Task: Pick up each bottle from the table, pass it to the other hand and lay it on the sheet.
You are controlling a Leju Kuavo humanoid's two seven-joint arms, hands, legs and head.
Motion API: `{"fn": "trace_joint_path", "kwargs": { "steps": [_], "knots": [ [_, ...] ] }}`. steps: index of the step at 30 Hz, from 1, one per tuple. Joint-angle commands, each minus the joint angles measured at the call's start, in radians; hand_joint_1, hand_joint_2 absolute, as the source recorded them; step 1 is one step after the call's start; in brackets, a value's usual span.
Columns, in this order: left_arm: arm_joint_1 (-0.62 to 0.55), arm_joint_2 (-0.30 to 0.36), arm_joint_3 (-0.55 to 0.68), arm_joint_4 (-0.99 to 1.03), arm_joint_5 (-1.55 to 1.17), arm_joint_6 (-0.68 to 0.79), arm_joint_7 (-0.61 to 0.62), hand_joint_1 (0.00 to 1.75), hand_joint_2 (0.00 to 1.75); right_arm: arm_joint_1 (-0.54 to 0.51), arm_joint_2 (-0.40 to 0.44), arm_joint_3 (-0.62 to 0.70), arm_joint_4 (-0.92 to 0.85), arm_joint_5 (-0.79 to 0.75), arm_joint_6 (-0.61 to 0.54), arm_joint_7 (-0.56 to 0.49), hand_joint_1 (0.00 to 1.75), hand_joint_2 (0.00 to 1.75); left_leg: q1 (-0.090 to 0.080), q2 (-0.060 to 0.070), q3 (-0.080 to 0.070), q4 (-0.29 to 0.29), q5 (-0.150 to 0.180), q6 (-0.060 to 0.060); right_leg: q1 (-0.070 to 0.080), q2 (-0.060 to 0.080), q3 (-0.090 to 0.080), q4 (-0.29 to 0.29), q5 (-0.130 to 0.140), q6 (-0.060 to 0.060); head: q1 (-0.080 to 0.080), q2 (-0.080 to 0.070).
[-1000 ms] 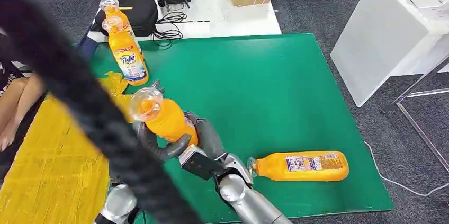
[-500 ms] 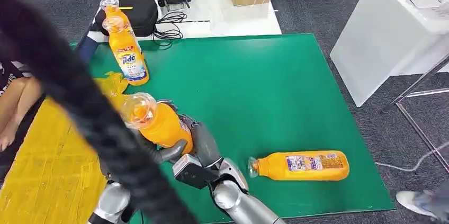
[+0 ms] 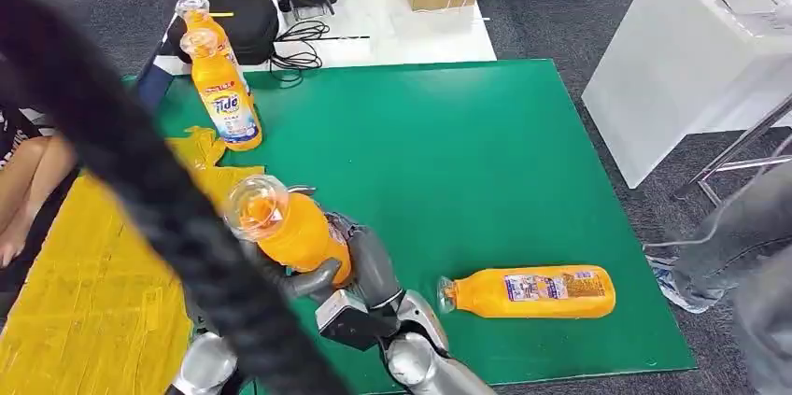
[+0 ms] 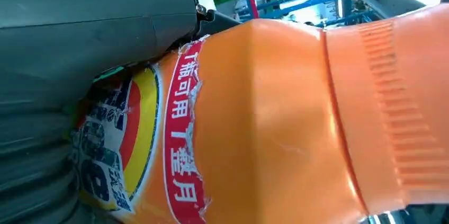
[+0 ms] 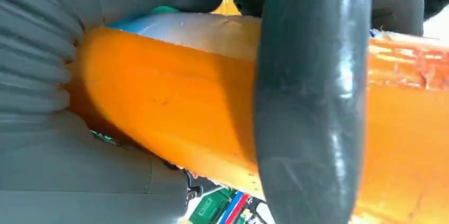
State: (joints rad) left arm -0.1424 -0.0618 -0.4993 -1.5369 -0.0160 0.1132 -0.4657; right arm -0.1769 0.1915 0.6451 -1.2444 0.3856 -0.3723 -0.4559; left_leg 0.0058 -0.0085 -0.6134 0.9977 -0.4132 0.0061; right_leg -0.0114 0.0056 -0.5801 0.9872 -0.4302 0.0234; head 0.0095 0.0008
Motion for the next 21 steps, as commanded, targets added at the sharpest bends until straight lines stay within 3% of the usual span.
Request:
{"fn": "trace_joint_path", "kwargs": {
  "steps": [1,5,13,14,21],
  "knots": [
    [0.009,0.058,0.097,-0.075,-0.115,0.107,-0.005,1.75,1.75,0.081,-0.075,0.006,-0.127,0.060,-0.045,0.008,0.00,1.75,0.001,0.000,0.002,0.000,-0.001,0.000,0.001,-0.001,0.003,-0.001,-0.001,-0.001,0.000,0.000],
    [0.018,0.082,0.162,-0.090,-0.283,0.169,0.017,1.75,1.75,0.129,-0.095,-0.021,-0.211,0.105,-0.057,0.025,0.00,1.75,0.002,0.001,0.004,0.000,-0.002,0.000,0.002,0.000,0.005,-0.001,-0.002,-0.001,0.000,0.000],
    [0.015,0.076,0.169,-0.083,-0.287,0.168,0.016,1.75,1.75,0.130,-0.094,-0.025,-0.214,0.108,-0.056,0.027,0.00,1.75,0.000,0.000,0.000,-0.001,0.000,0.000,0.000,-0.001,0.001,-0.001,0.000,0.000,0.000,0.000],
    [0.014,0.079,0.167,-0.081,-0.317,0.184,0.021,1.75,1.75,0.131,-0.094,-0.026,-0.214,0.112,-0.055,0.026,0.00,1.75,0.002,0.001,0.004,0.000,-0.003,0.000,0.003,-0.001,0.006,-0.002,-0.002,-0.001,0.000,0.000],
    [-0.033,0.116,0.232,0.051,-0.755,0.309,0.150,1.75,1.75,0.174,-0.136,-0.027,-0.325,0.248,-0.066,0.075,0.00,1.75,0.000,-0.001,0.002,-0.001,0.000,0.000,0.000,-0.002,0.003,-0.001,-0.001,-0.001,0.000,0.000]
  ]
}}
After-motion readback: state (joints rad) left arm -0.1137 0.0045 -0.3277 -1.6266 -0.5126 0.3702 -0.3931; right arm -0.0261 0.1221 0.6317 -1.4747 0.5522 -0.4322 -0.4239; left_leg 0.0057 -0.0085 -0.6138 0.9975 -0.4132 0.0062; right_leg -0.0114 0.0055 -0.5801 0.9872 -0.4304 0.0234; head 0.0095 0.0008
